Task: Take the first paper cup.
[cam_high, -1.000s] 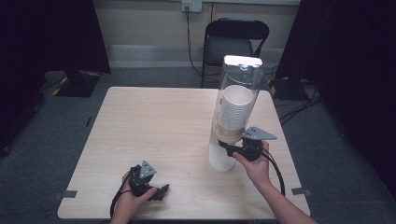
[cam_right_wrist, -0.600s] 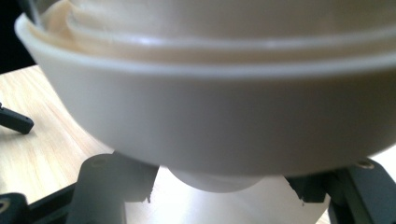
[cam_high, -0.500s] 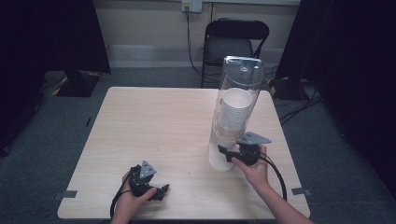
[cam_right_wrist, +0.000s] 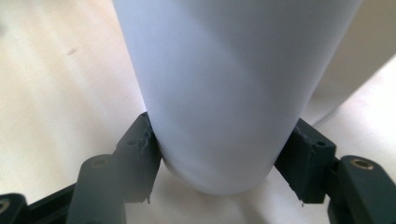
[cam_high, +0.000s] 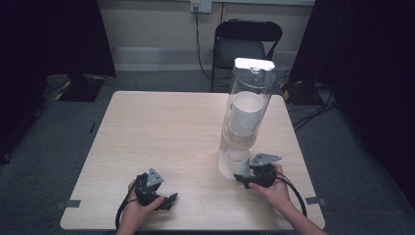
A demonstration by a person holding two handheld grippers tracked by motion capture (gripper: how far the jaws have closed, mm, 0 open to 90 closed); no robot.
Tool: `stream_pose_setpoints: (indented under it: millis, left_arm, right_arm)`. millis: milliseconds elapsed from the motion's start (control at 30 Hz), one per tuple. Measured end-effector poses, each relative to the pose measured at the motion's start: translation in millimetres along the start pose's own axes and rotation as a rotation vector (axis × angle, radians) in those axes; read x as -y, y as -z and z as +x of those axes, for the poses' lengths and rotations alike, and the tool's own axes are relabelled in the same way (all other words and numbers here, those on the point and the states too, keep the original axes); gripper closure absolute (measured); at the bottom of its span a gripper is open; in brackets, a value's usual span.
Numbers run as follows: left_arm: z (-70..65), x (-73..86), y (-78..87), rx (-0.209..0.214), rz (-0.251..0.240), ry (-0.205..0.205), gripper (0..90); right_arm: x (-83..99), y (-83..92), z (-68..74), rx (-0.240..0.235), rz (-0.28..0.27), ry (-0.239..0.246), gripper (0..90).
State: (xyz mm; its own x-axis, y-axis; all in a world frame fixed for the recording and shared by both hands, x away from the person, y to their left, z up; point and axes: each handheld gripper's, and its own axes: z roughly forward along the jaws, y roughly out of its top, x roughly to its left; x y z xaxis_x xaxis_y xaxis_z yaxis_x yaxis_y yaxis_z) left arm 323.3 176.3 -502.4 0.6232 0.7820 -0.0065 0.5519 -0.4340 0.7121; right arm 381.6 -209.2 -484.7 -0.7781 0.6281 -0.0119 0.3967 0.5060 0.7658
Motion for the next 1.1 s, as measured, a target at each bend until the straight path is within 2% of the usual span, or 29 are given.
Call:
stream_pose_setpoints:
  millis: [67, 100, 133, 167, 233, 267, 300, 333, 467, 533, 567, 600, 633, 700, 800, 833, 933, 1100]
  left_arm:
    - [0.0, -1.6, -0.1, -0.013, -0.018, 0.010, 3.7]
    - [0.0, -1.6, -0.1, -0.013, -0.018, 0.010, 10.8]
    - [-0.1, -3.8, -0.1, -0.013, -0.047, 0.035, 10.8]
    - [-1.0, -9.9, -1.0, -0.019, -0.067, 0.092, 24.0]
    - [-3.8, -18.2, -0.7, 0.019, -0.105, 0.133, 15.4]
    - [-3.8, -18.2, -0.7, 0.019, -0.105, 0.133, 17.6]
    - [-8.8, -26.5, 0.7, 0.059, -0.132, 0.131, 17.9]
    - [-11.8, -30.1, 0.9, 0.077, -0.135, 0.122, 16.7]
    - [-22.6, -42.0, 4.8, 0.143, -0.159, 0.090, 16.2]
    - [-27.0, -47.4, 7.7, 0.148, -0.178, 0.100, 16.1]
    - [-27.0, -47.4, 7.7, 0.148, -0.178, 0.100, 16.0]
    - [-30.6, -51.6, 9.3, 0.169, -0.189, 0.102, 15.9]
    - [-32.9, -52.9, 8.4, 0.177, -0.182, 0.097, 15.9]
    - [-35.8, -53.9, 7.1, 0.177, -0.169, 0.086, 16.0]
    - [-41.7, -55.3, 3.4, 0.181, -0.153, 0.047, 16.7]
    - [-41.7, -55.3, 3.4, 0.181, -0.153, 0.047, 16.8]
    - [-40.5, -55.0, 5.4, 0.166, -0.171, 0.056, 17.1]
    - [-36.2, -50.6, 6.8, 0.145, -0.162, 0.055, 17.1]
  right_arm:
    - [2.8, 2.0, 7.8, -0.011, 0.003, 0.033, 36.1]
    - [2.8, 2.0, 7.8, -0.011, 0.003, 0.033, 36.1]
    - [2.9, 2.4, 11.4, -0.021, -0.003, 0.036, 36.0]
    - [1.3, 2.0, 17.1, -0.035, -0.032, 0.053, 35.8]
    - [-1.2, 0.3, 23.3, -0.042, -0.046, 0.083, 35.6]
    - [-2.5, -1.3, 26.3, -0.053, -0.049, 0.090, 35.6]
    - [-3.6, -3.2, 29.3, -0.067, -0.057, 0.091, 35.5]
    - [-5.0, -4.8, 32.9, -0.072, -0.060, 0.097, 35.5]
    - [-11.1, -12.7, 49.1, -0.106, -0.067, 0.191, 35.4]
    - [-12.6, -16.2, 54.1, -0.137, -0.074, 0.205, 35.3]
    - [-12.6, -16.2, 54.1, -0.137, -0.074, 0.205, 35.3]
    - [-13.5, -17.6, 58.1, -0.161, -0.074, 0.214, 35.2]
    - [-14.2, -18.2, 59.9, -0.167, -0.077, 0.228, 35.2]
    - [-15.8, -20.4, 64.3, -0.188, -0.081, 0.231, 35.1]
    - [-19.1, -25.3, 71.2, -0.206, -0.073, 0.243, 35.0]
    - [-20.0, -27.1, 73.1, -0.210, -0.066, 0.253, 34.9]
    - [-23.2, -33.2, 78.2, -0.248, -0.054, 0.239, 34.6]
    - [-25.9, -40.6, 84.4, -0.235, -0.029, 0.253, 32.3]
